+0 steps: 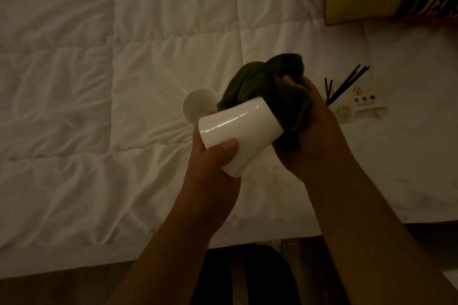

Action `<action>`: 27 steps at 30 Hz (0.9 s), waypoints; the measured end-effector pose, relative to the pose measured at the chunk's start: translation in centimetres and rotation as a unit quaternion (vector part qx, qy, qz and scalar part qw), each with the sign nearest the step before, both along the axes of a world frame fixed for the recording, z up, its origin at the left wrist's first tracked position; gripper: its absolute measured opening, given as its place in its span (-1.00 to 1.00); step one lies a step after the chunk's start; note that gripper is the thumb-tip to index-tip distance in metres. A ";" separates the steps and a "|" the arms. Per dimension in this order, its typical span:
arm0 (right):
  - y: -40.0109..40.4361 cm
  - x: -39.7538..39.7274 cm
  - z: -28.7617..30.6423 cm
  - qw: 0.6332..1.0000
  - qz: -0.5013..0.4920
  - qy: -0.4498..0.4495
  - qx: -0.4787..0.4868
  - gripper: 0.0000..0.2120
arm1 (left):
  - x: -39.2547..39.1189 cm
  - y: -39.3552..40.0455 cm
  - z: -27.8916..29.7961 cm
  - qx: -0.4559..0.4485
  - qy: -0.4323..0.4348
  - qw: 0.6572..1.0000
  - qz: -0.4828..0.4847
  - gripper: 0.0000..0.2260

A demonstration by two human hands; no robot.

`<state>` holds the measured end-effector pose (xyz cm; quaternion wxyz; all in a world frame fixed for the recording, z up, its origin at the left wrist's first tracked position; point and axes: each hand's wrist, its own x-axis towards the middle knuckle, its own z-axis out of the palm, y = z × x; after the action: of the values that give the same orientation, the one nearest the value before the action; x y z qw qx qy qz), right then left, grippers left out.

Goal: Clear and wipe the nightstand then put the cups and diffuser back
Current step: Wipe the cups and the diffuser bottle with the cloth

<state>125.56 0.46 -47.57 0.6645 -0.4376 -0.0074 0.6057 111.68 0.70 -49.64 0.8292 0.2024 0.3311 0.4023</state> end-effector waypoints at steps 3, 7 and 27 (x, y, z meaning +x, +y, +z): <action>-1.1 -1.7 -0.9 0.996 -0.076 0.046 0.003 -0.69 | 1.4 -0.4 0.3 -0.075 -0.037 0.995 0.047 -0.18; -3.0 -3.9 -1.3 0.989 -0.090 -0.115 -0.016 -0.72 | 2.3 -0.1 0.8 -0.165 -0.073 0.982 0.053 -0.34; -4.2 -1.4 0.9 0.895 -0.049 -0.444 0.001 -0.73 | -0.5 1.0 2.3 0.107 0.242 0.958 -0.111 -0.40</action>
<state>124.11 -3.71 -46.71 0.6212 -0.6604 -0.2806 0.3150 111.23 1.68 -47.32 0.7369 0.4171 0.4525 0.2799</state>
